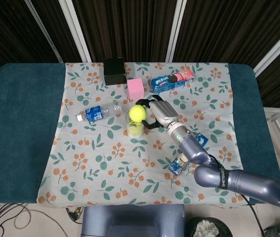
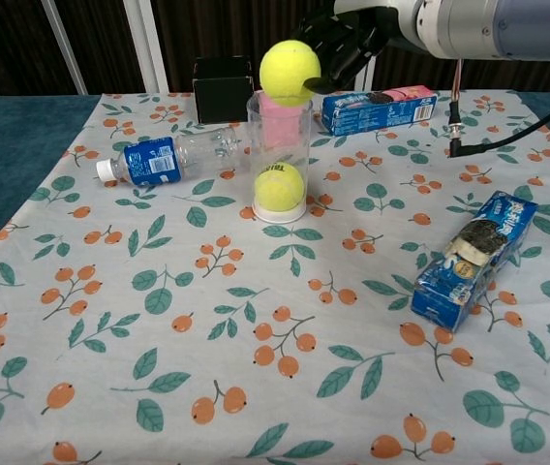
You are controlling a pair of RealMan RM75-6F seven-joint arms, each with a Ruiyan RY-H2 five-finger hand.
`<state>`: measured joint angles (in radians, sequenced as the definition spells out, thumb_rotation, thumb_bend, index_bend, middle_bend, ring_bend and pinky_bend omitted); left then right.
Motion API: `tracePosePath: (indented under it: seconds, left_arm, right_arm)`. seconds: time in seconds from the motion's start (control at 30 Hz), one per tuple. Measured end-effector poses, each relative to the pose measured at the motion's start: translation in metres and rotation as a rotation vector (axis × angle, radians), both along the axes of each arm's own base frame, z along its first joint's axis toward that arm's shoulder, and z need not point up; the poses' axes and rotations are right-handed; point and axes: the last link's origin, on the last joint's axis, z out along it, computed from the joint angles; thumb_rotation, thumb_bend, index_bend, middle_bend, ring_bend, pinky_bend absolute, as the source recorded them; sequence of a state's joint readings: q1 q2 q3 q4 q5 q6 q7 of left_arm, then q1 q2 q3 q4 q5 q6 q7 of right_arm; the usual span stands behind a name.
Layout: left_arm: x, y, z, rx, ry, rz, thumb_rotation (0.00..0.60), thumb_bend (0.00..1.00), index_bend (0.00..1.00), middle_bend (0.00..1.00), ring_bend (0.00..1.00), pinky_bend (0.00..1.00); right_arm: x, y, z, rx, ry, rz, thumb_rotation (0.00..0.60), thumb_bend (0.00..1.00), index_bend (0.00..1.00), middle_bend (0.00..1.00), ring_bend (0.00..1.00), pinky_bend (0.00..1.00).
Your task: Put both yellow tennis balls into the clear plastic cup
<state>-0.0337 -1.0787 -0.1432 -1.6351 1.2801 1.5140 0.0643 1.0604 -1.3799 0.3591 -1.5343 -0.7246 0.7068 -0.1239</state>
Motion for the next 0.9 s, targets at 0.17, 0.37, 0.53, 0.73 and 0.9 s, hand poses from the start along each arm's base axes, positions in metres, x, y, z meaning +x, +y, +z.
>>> tracePosePath:
  seconds: [0.17,0.37,0.53,0.73,0.9]
  left_arm:
    - [0.000,0.000,0.000,-0.001,0.002,-0.001,0.600,0.09,0.05,0.00,0.00,0.04]
    - [0.000,0.000,-0.001,-0.002,0.003,0.000,0.600,0.09,0.05,0.00,0.00,0.04]
    - [0.000,0.000,-0.001,-0.001,0.002,0.000,0.600,0.09,0.05,0.00,0.00,0.04]
    - [0.000,0.000,-0.001,-0.002,0.001,0.001,0.600,0.09,0.05,0.00,0.00,0.04]
    - [0.000,0.000,0.000,0.000,0.000,0.000,0.600,0.09,0.05,0.00,0.00,0.04]
  right_arm:
    - [-0.002,0.001,0.003,0.014,0.019,-0.009,0.600,0.45,0.21,0.10,0.11,0.00]
    - [-0.002,0.002,0.006,0.019,0.020,-0.011,0.600,0.36,0.09,0.04,0.06,0.00]
    - [-0.001,0.002,0.009,0.014,0.009,-0.014,0.600,0.31,0.05,0.03,0.05,0.00]
    - [0.001,0.004,0.013,0.004,-0.012,-0.016,0.600,0.31,0.05,0.02,0.05,0.00]
    - [-0.009,0.001,0.029,-0.077,0.004,-0.010,0.600,0.31,0.05,0.02,0.05,0.00]
